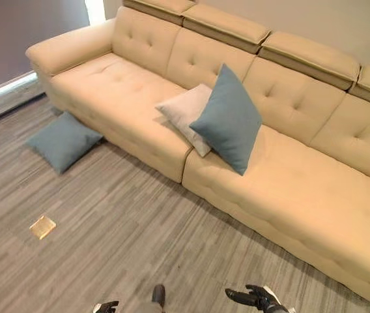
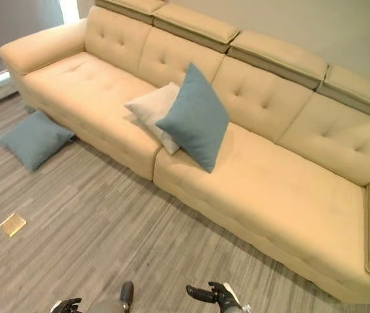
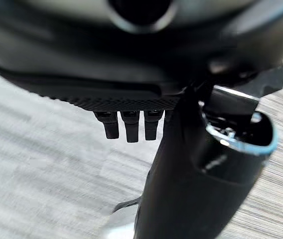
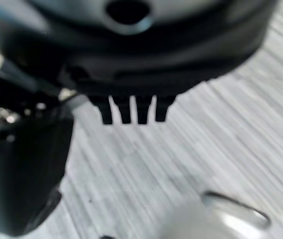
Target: Pick up all the scattered cushions and arrange them neatly on the sofa.
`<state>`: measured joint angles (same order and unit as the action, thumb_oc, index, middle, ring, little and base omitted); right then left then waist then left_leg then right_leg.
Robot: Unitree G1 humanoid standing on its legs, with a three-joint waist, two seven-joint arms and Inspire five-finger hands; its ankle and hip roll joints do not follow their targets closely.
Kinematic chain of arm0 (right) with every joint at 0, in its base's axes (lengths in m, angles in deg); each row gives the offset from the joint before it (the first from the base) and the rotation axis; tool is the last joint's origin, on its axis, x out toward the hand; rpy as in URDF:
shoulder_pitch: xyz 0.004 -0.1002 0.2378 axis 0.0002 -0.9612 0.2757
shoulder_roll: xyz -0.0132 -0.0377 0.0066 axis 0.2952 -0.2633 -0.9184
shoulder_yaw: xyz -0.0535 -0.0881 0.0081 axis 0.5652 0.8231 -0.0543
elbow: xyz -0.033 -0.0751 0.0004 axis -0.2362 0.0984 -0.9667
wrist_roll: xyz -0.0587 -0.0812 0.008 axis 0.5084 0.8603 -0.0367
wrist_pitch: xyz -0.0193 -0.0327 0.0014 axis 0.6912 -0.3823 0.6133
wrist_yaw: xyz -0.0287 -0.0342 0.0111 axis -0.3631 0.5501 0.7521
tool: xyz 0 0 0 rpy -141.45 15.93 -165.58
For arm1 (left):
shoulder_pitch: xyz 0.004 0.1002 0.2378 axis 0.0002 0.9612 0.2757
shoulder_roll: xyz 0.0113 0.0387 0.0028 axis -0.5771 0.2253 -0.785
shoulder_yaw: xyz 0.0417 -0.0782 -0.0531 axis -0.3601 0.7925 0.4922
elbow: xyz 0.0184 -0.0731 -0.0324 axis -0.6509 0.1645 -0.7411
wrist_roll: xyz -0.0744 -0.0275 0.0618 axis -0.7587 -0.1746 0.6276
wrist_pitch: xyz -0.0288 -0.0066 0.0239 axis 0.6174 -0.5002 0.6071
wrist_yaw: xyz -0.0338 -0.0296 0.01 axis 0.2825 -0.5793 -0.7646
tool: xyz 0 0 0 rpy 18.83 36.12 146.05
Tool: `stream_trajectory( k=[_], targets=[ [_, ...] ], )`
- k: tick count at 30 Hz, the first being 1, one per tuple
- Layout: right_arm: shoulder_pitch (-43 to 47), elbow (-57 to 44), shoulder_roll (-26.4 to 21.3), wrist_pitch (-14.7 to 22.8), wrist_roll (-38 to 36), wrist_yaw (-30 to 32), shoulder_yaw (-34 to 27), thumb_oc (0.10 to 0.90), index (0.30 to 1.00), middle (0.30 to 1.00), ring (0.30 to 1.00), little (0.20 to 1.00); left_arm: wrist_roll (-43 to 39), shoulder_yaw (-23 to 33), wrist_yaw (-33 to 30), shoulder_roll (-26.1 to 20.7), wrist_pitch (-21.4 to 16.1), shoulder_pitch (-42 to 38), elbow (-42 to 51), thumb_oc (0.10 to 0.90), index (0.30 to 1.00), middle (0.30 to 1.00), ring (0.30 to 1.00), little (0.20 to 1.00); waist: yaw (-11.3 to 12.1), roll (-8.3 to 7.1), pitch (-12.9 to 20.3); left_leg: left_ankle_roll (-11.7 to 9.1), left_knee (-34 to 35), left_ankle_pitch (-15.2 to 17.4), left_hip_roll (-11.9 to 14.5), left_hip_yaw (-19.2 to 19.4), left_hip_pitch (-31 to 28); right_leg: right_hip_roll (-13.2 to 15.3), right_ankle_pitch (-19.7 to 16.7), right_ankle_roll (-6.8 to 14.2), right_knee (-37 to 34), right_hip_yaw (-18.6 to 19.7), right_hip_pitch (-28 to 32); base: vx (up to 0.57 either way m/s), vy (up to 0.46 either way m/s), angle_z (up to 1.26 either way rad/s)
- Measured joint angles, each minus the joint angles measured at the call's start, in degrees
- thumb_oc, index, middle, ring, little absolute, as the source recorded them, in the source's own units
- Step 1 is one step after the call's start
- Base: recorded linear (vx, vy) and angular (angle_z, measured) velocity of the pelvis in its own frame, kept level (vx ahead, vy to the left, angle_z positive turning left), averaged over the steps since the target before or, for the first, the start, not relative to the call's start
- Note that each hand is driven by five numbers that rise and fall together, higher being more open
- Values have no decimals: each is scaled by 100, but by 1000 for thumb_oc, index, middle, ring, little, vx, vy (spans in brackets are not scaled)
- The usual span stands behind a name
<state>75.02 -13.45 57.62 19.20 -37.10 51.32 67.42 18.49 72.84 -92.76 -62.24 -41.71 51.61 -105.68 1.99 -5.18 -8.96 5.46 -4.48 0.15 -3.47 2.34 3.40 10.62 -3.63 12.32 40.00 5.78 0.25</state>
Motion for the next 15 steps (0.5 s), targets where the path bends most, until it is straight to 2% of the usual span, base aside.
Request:
stream_trajectory(
  k=[1,2,3,4,5,7,8,9,10,11,12,13,14,15],
  targets=[
    [-138,-58,-9,-53,-70,2,-71,800,900,900,900,900,77,-65,-4,5,50,6,47,800,900,900,900,900,-25,-4,-14,138,-9,112,-108,31,-189,169,-368,-112,806,-143,-403,333,286,-3],
    [-319,-80,-7,-75,-266,7,-254,800,900,900,900,900,82,-302,-5,-3,63,69,120,800,900,900,900,900,-79,6,-11,206,4,207,-185,77,-356,331,-418,-370,1365,-417,-694,302,217,6],
    [-333,-121,-13,-46,-361,22,-395,800,900,900,900,900,85,-457,-6,-40,57,74,186,800,900,900,900,900,-142,100,-10,300,13,321,-206,38,-516,342,-338,-509,1399,-587,-879,657,286,-13],
    [-246,-178,-147,-54,-323,11,-317,800,900,900,900,900,98,-438,-2,-53,55,-27,249,800,900,900,900,900,-186,176,-45,423,61,449,-194,80,-734,276,-90,-657,1348,-748,-1233,846,187,-40],
    [-26,-369,-284,26,-286,60,-305,800,900,900,900,900,88,-383,10,10,61,-99,276,800,900,900,900,900,-295,442,-226,283,353,498,15,112,-1189,228,830,-1025,463,-1749,-1366,864,65,-54],
    [-16,-606,-316,53,-284,60,-170,800,900,900,900,900,90,-384,19,-27,54,-159,294,800,900,900,900,900,-367,505,-310,112,532,616,59,118,-1448,-132,941,-968,-304,-1886,-1905,611,-51,-27],
    [2,-649,-286,64,-286,56,-129,800,900,900,900,900,95,-391,17,-7,53,-189,291,800,900,900,900,900,-452,481,-338,13,566,709,48,47,-1516,-292,940,-941,-871,-1878,-2028,522,-80,9],
    [47,-701,-239,103,-286,51,-73,800,900,900,900,900,119,-383,12,-86,54,-244,273,800,900,900,900,900,-561,382,-383,-68,595,815,4,-7,-1618,-491,892,-880,-1944,-1822,-2141,497,-85,46],
    [89,-729,-166,108,-290,68,-92,800,900,900,900,900,172,-385,25,-148,55,-245,271,800,900,900,900,900,-669,237,-388,-136,699,852,-117,-95,-1754,-525,721,-846,-2818,-2014,-2212,529,-89,60],
    [64,-726,-125,104,-310,72,-112,800,900,900,900,900,218,-398,32,-107,45,-231,293,800,900,900,900,900,-727,179,-395,-193,785,887,-169,-167,-2042,-546,549,-1050,-2920,-2171,-2327,484,-92,67],
    [50,-670,-108,104,-312,78,-161,800,900,900,900,900,260,-401,34,-63,37,-195,291,800,900,900,900,900,-777,199,-385,-287,811,948,-157,-216,-2191,-577,500,-1134,-3033,-2353,-2295,484,-138,71],
    [41,-581,-111,110,-289,95,-224,800,900,900,900,900,270,-412,43,37,31,-123,290,800,900,900,900,900,-803,291,-274,-518,908,1113,-58,-275,-2431,-649,534,-1153,-3018,-2656,-2257,537,-170,76],
    [19,-527,-115,107,-289,120,-278,800,900,900,900,900,275,-423,54,86,21,-93,292,800,900,900,900,900,-814,332,-205,-580,931,1212,-28,-321,-2546,-705,559,-1197,-2997,-2805,-2210,584,-177,70],
    [14,-398,-146,68,-285,129,-376,800,900,900,900,900,313,-447,76,190,16,-106,298,800,900,900,900,900,-731,413,-202,-564,756,1243,12,-301,-2693,-815,-64,-1789,-2975,-2724,-2062,551,-148,38]
  ],
)
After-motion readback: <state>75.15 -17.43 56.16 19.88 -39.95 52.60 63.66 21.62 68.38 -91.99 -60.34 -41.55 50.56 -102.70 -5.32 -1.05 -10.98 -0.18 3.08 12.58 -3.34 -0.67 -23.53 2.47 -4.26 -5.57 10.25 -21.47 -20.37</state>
